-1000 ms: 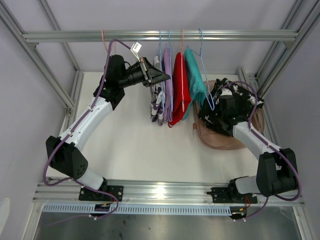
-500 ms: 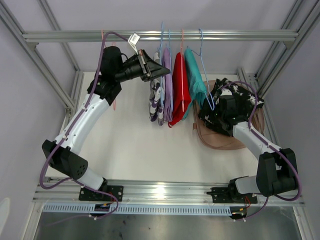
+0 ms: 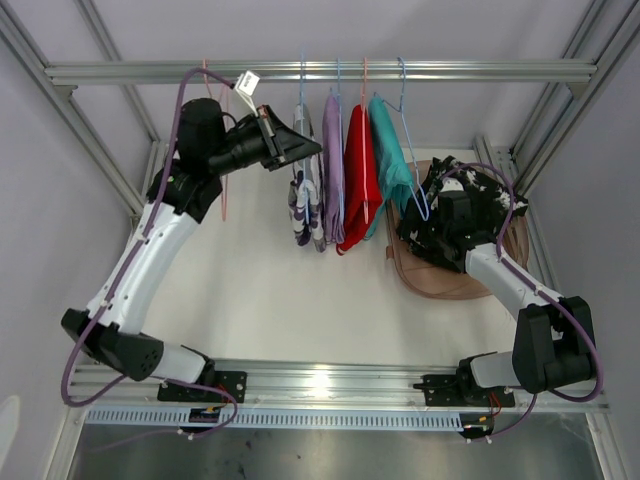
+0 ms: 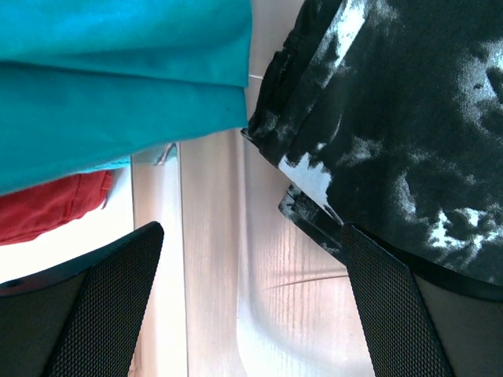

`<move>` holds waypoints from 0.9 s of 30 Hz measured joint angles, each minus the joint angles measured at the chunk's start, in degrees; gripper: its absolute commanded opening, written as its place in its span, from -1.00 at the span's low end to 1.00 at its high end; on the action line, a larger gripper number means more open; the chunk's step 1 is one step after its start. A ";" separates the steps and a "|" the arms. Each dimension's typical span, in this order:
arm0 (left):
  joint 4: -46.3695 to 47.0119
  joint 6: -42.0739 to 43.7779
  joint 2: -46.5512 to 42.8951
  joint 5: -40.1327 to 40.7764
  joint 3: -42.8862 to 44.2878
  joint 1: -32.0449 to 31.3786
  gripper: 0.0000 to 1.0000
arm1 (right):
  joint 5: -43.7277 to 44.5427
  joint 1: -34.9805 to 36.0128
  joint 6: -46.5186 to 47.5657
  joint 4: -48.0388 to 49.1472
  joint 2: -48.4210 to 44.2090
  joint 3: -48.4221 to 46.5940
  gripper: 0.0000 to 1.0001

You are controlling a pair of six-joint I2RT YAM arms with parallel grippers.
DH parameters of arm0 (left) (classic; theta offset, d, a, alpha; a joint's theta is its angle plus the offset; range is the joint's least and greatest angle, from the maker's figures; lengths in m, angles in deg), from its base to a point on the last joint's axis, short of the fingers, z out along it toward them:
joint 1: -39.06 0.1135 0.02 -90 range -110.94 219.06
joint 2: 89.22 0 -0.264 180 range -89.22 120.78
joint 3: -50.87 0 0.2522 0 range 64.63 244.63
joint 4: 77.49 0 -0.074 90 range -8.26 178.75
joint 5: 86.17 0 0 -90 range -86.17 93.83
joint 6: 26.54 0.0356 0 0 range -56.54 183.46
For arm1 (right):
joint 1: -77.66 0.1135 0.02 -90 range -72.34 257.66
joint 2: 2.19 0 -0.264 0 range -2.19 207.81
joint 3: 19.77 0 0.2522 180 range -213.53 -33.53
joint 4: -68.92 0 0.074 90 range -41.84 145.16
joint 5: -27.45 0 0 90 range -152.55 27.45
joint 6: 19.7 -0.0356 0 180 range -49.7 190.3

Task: Remove the trousers from the hanger
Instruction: Pick up the hanger from the clothesline.

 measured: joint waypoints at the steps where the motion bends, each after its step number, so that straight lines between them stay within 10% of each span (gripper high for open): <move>1: -0.74 0.70 -1.22 0.63 -0.17 0.00 -0.99 | 0.02 0.00 0.15 -0.26 0.00 -0.02 0.99; 27: -6.95 13.97 -24.85 12.87 -24.61 0.04 -0.99 | 9.16 4.11 0.94 -13.53 -16.28 -9.40 0.99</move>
